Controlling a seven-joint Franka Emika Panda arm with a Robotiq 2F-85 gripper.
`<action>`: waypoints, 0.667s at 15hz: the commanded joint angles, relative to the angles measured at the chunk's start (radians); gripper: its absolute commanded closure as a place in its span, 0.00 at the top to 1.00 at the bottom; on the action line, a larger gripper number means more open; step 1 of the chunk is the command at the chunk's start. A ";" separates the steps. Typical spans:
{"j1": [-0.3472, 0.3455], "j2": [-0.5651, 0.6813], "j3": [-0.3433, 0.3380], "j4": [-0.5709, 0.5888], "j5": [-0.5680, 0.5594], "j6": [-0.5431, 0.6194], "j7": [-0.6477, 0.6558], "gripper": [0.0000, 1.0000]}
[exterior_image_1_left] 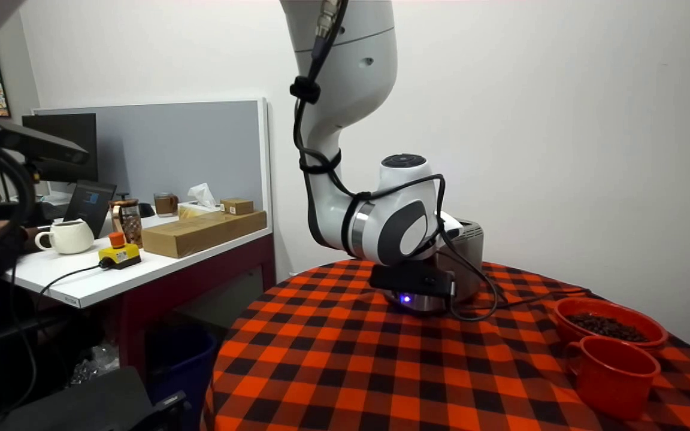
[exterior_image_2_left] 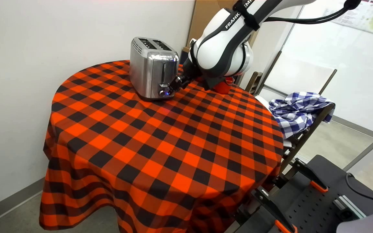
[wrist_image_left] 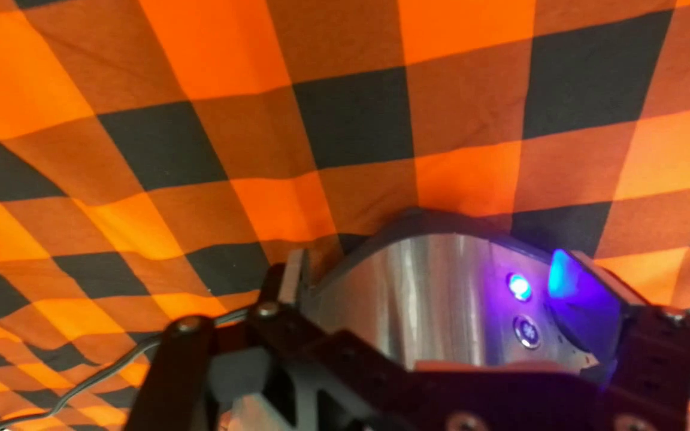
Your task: Push the button on the bottom of the toaster
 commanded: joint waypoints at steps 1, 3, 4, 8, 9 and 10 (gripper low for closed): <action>0.014 0.006 -0.017 0.022 0.014 0.000 0.012 1.00; 0.010 0.013 -0.014 0.028 0.015 0.002 0.012 1.00; 0.010 0.018 -0.012 0.033 0.016 0.003 0.012 1.00; 0.036 0.030 -0.038 0.048 0.017 -0.015 0.019 1.00; 0.040 0.033 -0.042 0.051 0.018 -0.023 0.021 1.00; 0.042 0.038 -0.044 0.056 0.019 -0.024 0.023 1.00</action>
